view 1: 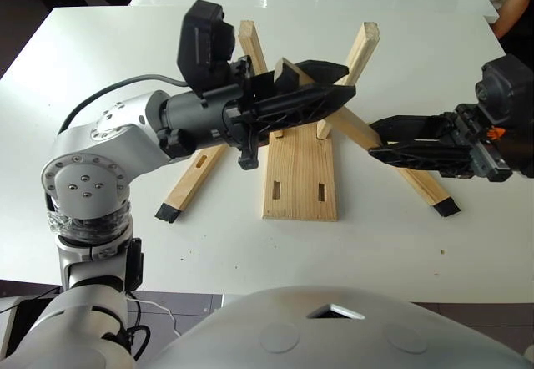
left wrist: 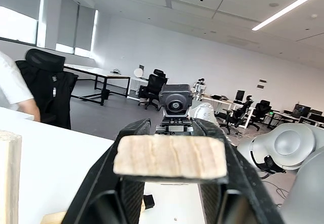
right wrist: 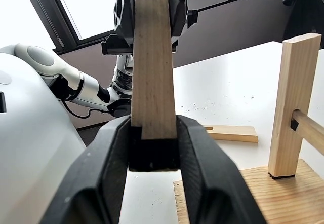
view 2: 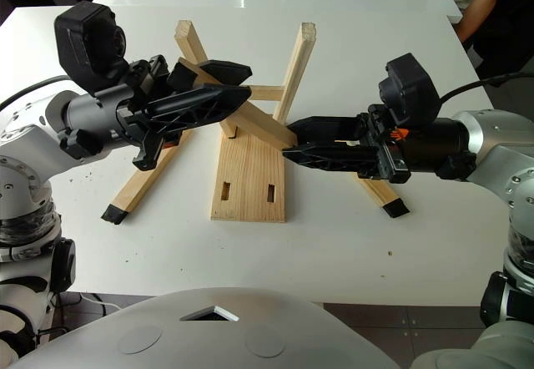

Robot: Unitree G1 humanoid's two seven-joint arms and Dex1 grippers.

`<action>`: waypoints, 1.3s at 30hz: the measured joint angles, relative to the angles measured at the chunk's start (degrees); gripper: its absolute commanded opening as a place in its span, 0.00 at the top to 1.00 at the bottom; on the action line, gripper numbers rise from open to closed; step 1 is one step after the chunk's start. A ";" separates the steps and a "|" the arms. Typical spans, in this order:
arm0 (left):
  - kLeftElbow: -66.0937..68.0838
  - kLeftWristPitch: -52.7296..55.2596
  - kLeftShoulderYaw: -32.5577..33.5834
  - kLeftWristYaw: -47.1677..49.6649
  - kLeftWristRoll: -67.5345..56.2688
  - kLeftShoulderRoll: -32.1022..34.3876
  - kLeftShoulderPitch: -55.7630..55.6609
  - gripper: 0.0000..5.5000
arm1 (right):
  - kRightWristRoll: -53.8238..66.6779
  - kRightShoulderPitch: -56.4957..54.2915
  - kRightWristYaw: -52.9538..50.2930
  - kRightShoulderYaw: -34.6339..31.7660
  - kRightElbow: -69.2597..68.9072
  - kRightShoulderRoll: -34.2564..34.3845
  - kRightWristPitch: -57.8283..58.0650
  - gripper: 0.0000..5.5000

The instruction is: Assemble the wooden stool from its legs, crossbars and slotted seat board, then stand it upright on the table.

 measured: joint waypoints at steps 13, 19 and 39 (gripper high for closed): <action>2.38 0.94 -0.62 -2.27 3.72 3.14 0.66 0.76 | -12.39 3.04 -1.46 5.07 -2.61 1.62 -4.70 0.57; 3.47 2.67 4.56 -10.91 8.19 13.43 2.73 0.76 | -28.06 13.27 -1.68 7.50 -2.42 -0.49 -10.31 0.54; 51.50 -52.56 -2.97 -49.94 67.81 29.74 9.21 0.76 | -37.37 33.02 -9.72 1.88 -10.73 6.73 -16.82 0.54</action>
